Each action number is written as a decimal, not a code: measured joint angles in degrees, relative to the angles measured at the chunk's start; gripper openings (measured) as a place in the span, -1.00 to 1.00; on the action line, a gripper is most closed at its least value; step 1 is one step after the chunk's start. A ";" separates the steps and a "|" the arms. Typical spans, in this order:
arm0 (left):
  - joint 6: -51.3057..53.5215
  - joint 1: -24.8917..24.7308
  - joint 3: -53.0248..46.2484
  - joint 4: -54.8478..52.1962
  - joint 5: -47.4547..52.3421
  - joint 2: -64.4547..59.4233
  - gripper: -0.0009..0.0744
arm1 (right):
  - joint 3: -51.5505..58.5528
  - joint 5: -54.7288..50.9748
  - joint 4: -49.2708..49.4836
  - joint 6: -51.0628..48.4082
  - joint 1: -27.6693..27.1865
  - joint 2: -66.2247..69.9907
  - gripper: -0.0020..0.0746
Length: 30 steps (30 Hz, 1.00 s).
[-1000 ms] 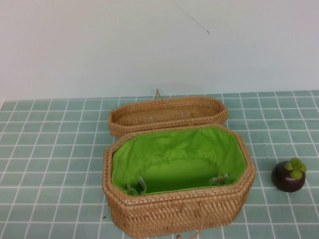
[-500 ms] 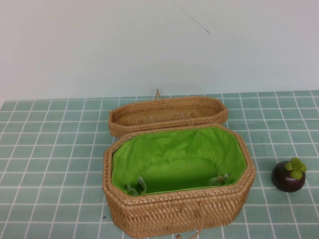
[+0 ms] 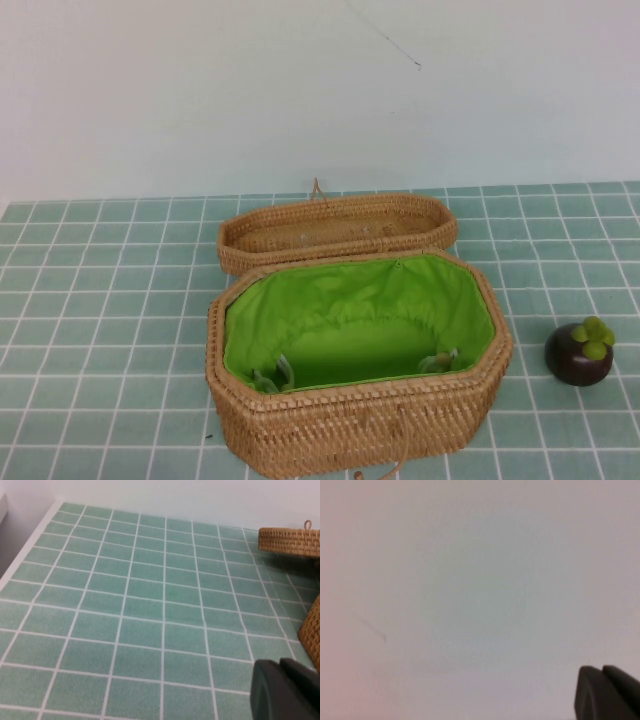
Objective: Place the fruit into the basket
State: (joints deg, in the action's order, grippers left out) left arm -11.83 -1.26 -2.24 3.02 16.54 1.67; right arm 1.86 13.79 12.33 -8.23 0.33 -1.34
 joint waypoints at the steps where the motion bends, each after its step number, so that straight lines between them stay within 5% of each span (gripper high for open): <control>1: 0.00 0.00 0.00 0.00 0.00 0.00 -0.98 | 0.00 3.47 0.00 0.00 0.00 0.00 -0.95; 3: 0.00 0.00 0.00 0.00 0.00 0.00 -0.98 | -1.78 4.90 0.00 1.99 0.00 0.00 -0.95; 8: 0.00 0.00 0.00 0.00 0.00 0.00 -0.98 | -13.50 -12.83 -5.74 -2.21 0.00 2.36 -0.95; 18: 0.00 0.00 0.00 0.00 0.00 0.00 -0.98 | -37.10 -31.30 -8.00 -6.98 0.00 27.49 -0.95; 24: 0.00 0.00 0.00 0.00 0.00 0.00 -0.98 | -40.89 -27.50 2.23 -7.48 0.00 34.11 -0.95; 30: 0.00 0.00 0.00 0.00 0.00 0.00 -0.98 | -52.34 -47.52 2.35 -12.67 0.00 47.29 -0.95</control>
State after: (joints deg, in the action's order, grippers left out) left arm -11.83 -1.26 -2.24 3.02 16.54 1.67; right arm -50.48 -33.73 14.67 -20.90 0.33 45.95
